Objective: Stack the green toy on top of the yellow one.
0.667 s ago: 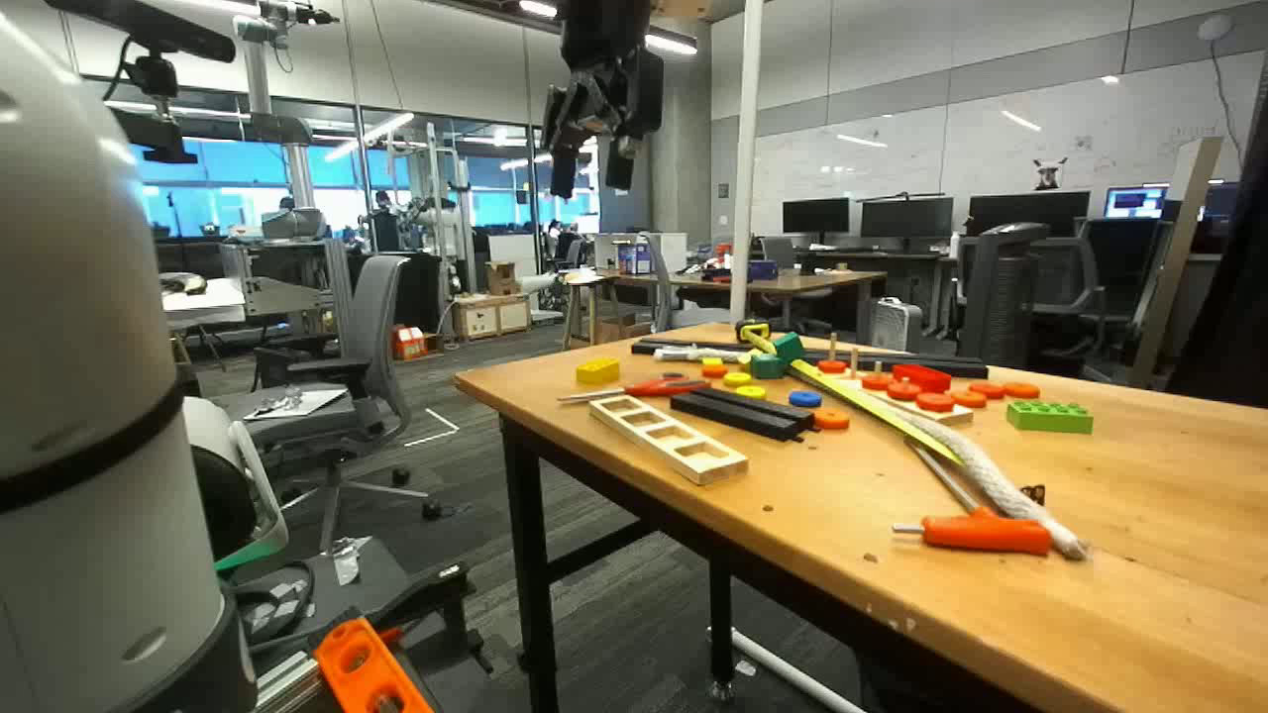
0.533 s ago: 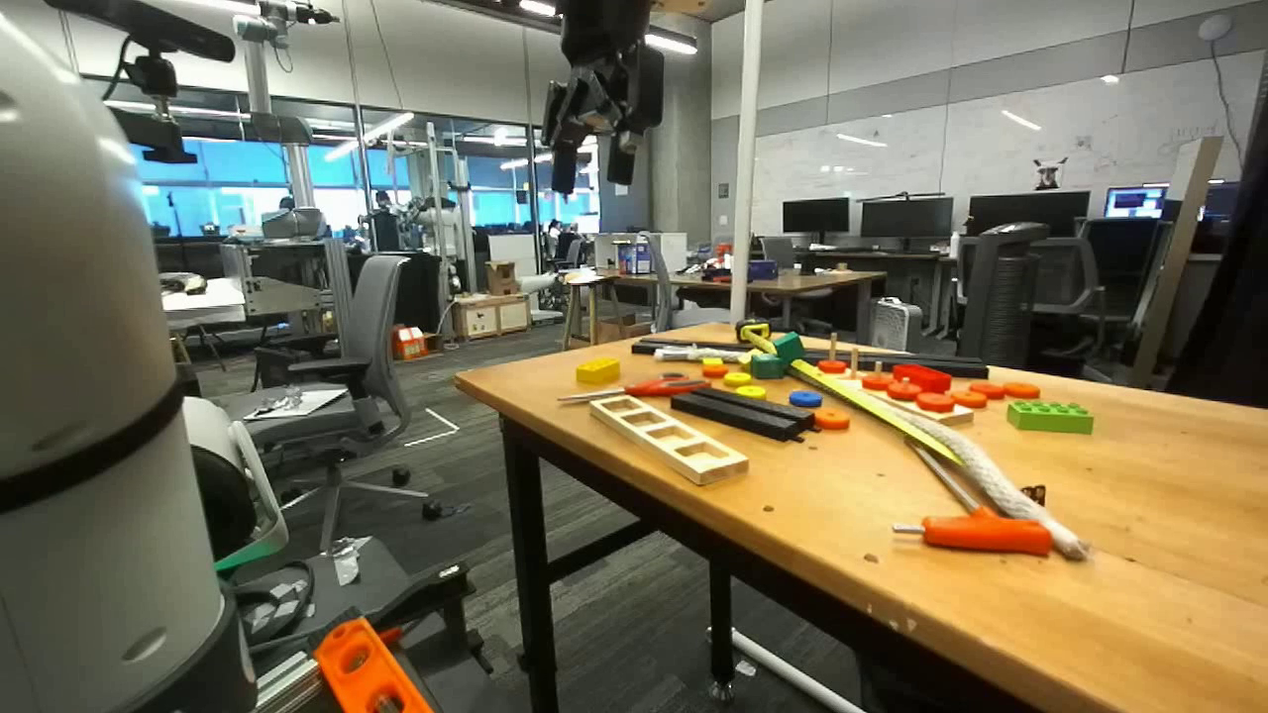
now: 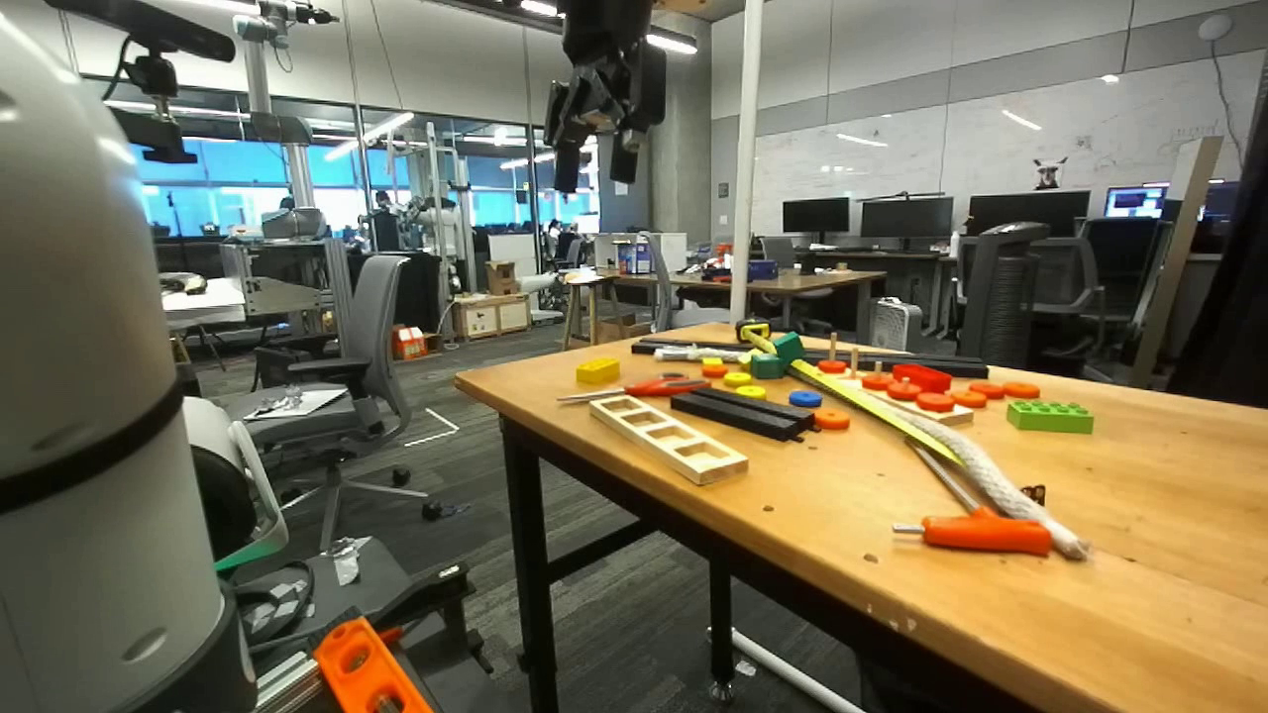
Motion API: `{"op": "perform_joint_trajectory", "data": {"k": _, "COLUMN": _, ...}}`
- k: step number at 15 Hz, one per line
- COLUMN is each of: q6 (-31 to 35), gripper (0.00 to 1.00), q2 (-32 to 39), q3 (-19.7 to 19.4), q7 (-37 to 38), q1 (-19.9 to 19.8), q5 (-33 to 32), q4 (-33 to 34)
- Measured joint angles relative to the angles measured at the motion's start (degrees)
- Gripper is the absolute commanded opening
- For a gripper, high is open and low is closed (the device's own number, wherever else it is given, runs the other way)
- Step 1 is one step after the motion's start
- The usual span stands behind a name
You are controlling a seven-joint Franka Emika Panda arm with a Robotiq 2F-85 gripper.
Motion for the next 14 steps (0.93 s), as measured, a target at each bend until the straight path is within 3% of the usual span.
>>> {"op": "perform_joint_trajectory", "data": {"k": 6, "q6": 8.23, "gripper": 1.0, "q2": 1.11, "q3": 0.3, "q7": 6.03, "q1": -0.67, "q5": -4.58, "q4": 2.69}}
{"op": "perform_joint_trajectory", "data": {"k": 14, "q6": 35.27, "gripper": 1.0, "q2": 13.3, "q3": -0.31, "q7": 18.95, "q1": -6.95, "q5": -12.33, "q4": 4.16}}
